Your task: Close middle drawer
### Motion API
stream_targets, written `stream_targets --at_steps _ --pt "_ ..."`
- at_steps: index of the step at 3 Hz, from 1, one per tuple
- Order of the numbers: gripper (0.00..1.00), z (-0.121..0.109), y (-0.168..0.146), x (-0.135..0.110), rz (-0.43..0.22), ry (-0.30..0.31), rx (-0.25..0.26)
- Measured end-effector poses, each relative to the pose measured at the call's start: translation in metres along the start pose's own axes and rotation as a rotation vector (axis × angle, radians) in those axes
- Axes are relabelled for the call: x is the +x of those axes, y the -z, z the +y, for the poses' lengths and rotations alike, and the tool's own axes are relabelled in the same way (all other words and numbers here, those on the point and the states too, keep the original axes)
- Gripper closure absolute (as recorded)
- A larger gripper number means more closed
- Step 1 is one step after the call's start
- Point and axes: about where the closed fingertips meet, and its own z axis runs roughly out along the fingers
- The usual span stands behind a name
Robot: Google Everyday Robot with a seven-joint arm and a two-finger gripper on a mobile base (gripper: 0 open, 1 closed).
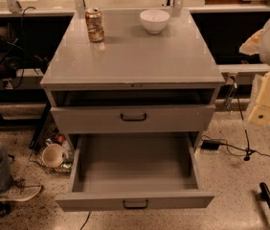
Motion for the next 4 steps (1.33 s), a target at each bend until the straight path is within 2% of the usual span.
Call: stream_targets --at_steps 2,3,4 --pt "0.0 0.002 -0.006 0.004 0.007 -0.023 -0.02" --pt "0.0 0.019 -0.046 0.017 -0.002 -0.122 -0.104" --pt "0.0 0.063 -0.117 0.033 -0.005 -0.255 -0.253"
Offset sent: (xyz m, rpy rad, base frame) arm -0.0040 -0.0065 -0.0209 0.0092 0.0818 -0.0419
